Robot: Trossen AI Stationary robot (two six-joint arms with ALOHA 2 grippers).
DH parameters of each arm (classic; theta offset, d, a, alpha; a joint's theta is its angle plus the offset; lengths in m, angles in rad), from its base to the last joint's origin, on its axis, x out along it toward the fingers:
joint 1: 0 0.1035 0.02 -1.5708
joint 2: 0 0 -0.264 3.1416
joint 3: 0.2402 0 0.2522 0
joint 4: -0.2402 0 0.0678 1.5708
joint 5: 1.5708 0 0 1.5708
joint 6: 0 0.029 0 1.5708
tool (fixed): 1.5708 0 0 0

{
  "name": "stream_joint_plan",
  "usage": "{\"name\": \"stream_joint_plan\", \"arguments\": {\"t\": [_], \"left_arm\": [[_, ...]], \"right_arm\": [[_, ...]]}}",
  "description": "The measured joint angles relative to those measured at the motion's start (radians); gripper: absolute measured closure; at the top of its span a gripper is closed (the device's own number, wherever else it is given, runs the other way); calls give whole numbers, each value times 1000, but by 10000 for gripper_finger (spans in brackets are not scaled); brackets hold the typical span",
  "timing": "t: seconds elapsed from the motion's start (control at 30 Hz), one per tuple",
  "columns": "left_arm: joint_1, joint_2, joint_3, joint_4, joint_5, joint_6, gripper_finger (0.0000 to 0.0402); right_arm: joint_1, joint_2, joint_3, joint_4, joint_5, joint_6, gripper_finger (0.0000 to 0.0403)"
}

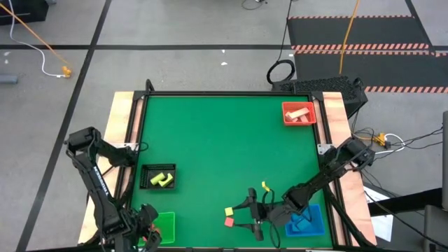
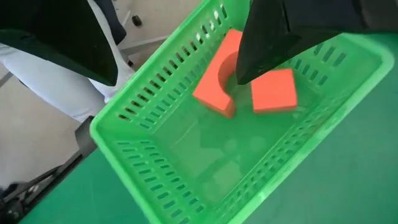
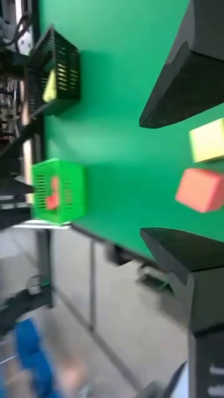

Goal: Sort & place blocks by color
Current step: Put the orange wooden block into the green basket

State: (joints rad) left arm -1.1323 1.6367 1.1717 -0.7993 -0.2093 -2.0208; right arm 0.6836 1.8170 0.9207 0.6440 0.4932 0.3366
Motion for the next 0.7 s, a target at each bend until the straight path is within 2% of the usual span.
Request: {"name": "stream_joint_plan", "arguments": {"t": [0.13,0.4,0.7], "left_arm": [[25,0,0,31,-27,73,91],[91,0,0,130,-73,249,107],[157,-1,0,263,-91,435,105]], "right_arm": [[2,69,0,28,1,-35,136],[1,219,7,216,3,-44,136],[1,358,137,181,2,-95,136]]}}
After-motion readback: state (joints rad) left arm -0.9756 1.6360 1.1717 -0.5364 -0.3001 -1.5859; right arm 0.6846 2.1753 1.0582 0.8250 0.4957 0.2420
